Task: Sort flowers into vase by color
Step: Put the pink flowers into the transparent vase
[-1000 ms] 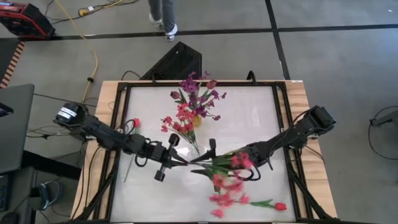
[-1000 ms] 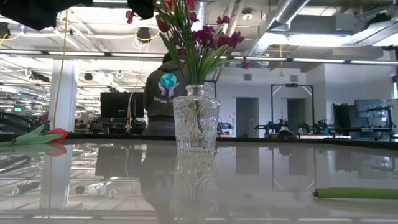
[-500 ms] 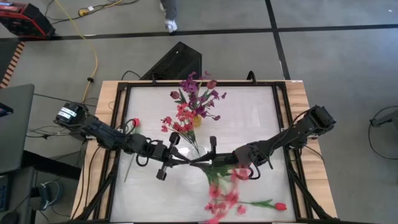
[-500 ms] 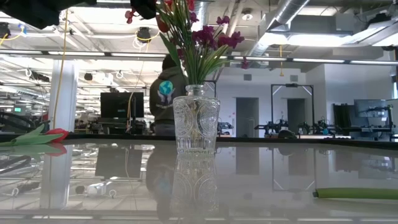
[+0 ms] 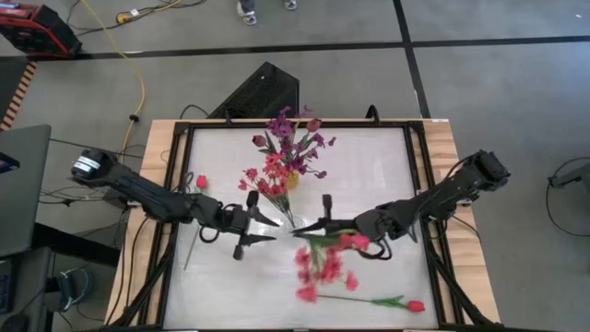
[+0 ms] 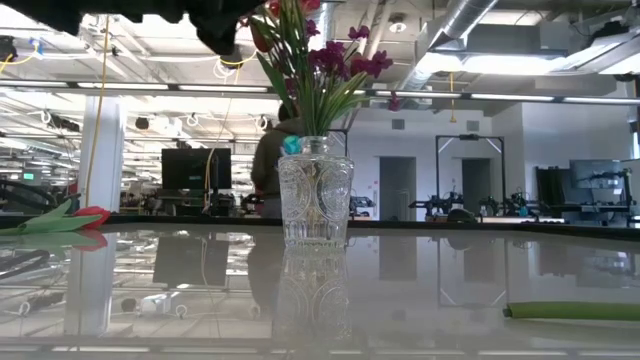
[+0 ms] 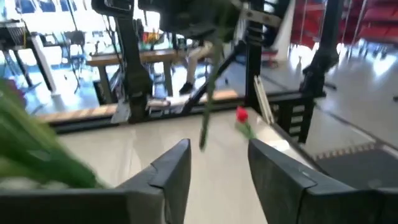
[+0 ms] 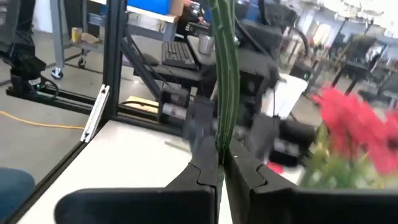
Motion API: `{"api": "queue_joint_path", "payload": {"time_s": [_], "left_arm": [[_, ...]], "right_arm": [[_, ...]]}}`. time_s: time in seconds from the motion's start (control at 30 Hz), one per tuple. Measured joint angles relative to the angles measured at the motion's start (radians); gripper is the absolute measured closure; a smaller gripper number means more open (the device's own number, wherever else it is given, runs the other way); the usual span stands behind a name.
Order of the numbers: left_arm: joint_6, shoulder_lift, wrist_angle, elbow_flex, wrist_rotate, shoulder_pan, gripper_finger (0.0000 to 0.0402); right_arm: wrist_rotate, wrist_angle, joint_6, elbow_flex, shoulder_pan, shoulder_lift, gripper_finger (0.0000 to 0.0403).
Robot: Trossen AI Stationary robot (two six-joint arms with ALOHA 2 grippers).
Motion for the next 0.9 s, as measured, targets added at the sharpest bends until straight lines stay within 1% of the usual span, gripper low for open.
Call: {"api": "queue_joint_path", "payload": {"time_s": [0.1,0.2,0.27,0.37,0.47,0.67,0.77,0.9], "left_arm": [[0.000,-0.092,-0.166,0.000,0.025,-0.003,0.0239],[-0.001,-0.181,-0.345,0.000,0.056,-0.017,0.0238],[-0.009,-0.236,-0.430,0.000,0.052,-0.028,0.0240],[-0.035,-0.311,-0.550,0.000,0.020,-0.046,0.0246],[-0.071,-0.369,-0.641,0.000,0.007,-0.054,0.0250],[-0.128,-0.415,-0.777,0.000,-0.009,-0.058,0.0251],[-0.140,-0.412,-0.803,0.000,-0.042,-0.058,0.0251],[-0.140,-0.410,-0.806,0.000,-0.057,-0.058,0.0251]], "right_arm": [[0.000,0.055,0.057,-0.097,-0.002,-0.059,0.0370],[0.000,0.189,0.109,-0.213,-0.017,-0.087,0.0370],[0.001,0.260,0.155,-0.279,-0.034,-0.087,0.0370],[0.002,0.358,0.200,-0.338,-0.062,-0.057,0.0370],[0.001,0.445,0.221,-0.360,-0.089,-0.019,0.0370],[-0.006,0.466,0.267,-0.362,-0.122,0.048,0.0370],[-0.025,0.503,0.277,-0.362,-0.135,0.085,0.0370],[-0.027,0.510,0.319,-0.362,-0.147,0.127,0.0367]]}}
